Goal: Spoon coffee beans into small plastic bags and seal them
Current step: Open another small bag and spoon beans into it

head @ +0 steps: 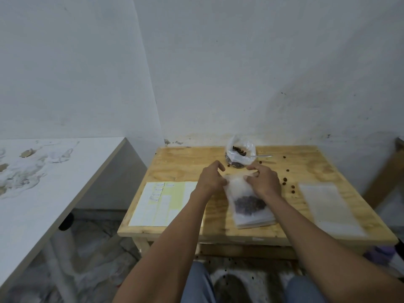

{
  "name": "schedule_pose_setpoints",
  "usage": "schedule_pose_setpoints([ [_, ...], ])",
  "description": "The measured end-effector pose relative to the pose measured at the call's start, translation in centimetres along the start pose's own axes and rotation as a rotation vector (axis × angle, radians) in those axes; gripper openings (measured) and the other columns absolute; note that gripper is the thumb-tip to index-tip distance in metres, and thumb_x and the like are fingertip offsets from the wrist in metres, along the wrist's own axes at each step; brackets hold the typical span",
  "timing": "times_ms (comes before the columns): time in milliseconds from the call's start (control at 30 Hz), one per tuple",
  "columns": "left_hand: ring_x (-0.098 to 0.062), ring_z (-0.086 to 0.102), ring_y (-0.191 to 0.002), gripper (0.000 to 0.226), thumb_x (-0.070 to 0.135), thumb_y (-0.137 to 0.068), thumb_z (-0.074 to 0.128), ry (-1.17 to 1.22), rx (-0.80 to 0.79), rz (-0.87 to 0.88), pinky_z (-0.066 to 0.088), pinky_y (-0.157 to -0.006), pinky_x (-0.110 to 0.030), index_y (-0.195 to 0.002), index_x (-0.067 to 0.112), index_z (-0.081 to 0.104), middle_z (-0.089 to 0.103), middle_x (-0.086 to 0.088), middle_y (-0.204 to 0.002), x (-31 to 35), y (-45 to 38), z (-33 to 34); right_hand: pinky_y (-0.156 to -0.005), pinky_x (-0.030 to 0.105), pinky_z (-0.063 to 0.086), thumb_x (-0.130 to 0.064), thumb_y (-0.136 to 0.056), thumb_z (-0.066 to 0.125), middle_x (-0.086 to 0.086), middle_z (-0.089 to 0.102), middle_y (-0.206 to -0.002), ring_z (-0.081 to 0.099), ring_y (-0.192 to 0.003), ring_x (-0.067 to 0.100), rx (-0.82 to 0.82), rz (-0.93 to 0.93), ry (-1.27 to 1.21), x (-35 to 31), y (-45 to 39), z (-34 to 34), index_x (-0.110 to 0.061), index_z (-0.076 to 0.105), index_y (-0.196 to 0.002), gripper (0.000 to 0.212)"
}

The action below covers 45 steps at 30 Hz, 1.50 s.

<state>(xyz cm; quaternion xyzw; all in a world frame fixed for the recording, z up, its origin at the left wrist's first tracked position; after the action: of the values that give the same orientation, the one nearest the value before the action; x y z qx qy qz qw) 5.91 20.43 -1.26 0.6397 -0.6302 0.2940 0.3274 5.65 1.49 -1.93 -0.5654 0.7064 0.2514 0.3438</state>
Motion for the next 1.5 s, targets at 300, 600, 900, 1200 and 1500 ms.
schedule_pose_setpoints([
  [300,-0.019,0.057,-0.089,0.032,0.022,-0.086,0.077,-0.176,0.181,0.185,0.041,-0.070,-0.031,-0.114,0.014,0.063,0.063,-0.006,-0.102,2.8,-0.2,-0.1,-0.072,0.029,0.045,-0.034,-0.090,0.076,-0.004,0.072,-0.109,0.063,-0.092,0.016,0.129,-0.058,0.063,-0.9,0.0,-1.9,-0.028,0.071,-0.111,0.023],
  [600,-0.024,0.065,-0.088,0.017,0.027,-0.091,0.071,-0.161,0.040,0.310,0.054,-0.078,-0.036,-0.100,0.014,0.066,0.070,-0.008,-0.095,11.2,-0.2,9.1,-0.075,0.030,0.050,-0.030,-0.092,0.071,0.003,0.073,-0.113,0.067,-0.096,0.026,0.296,0.143,0.050,4.3,-1.3,-11.9,-0.025,0.074,-0.108,0.017],
  [900,-0.030,0.064,-0.092,0.030,0.016,-0.092,0.068,-0.110,-0.066,0.149,0.042,-0.066,-0.033,-0.118,0.005,0.056,0.064,-0.013,-0.108,13.9,1.2,18.2,-0.089,0.038,0.056,-0.019,-0.092,0.070,0.015,0.067,-0.122,0.065,-0.107,0.035,0.207,0.356,0.183,13.4,0.2,-17.7,-0.008,0.070,-0.116,0.027],
  [1200,-0.030,0.065,-0.084,0.028,0.007,-0.089,0.065,-0.105,-0.007,0.087,0.044,-0.059,-0.034,-0.115,0.005,0.056,0.065,-0.014,-0.099,14.6,1.3,19.3,-0.085,0.035,0.053,-0.020,-0.095,0.064,0.011,0.065,-0.129,0.064,-0.110,0.033,0.271,0.324,0.193,13.6,0.1,-17.4,-0.018,0.065,-0.132,0.037],
  [1500,-0.009,0.053,-0.066,0.040,0.006,-0.092,0.070,0.334,0.099,-0.053,0.039,-0.052,-0.022,-0.126,0.009,0.050,0.060,-0.007,-0.093,14.8,0.4,18.0,-0.080,0.035,0.054,-0.018,-0.089,0.068,0.013,0.067,-0.120,0.066,-0.102,0.034,0.435,0.296,-0.076,12.1,-0.3,-18.6,-0.017,0.060,-0.131,0.043],
])
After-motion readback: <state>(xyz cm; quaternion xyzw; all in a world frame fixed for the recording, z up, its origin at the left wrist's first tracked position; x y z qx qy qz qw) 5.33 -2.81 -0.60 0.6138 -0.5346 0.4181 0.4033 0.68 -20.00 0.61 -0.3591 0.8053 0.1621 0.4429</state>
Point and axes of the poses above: each hand's wrist, its own y-axis away from the middle knuckle, its own z-axis out of the palm, x = y × z, the point moved 5 cm from there along -y, towards the middle knuckle
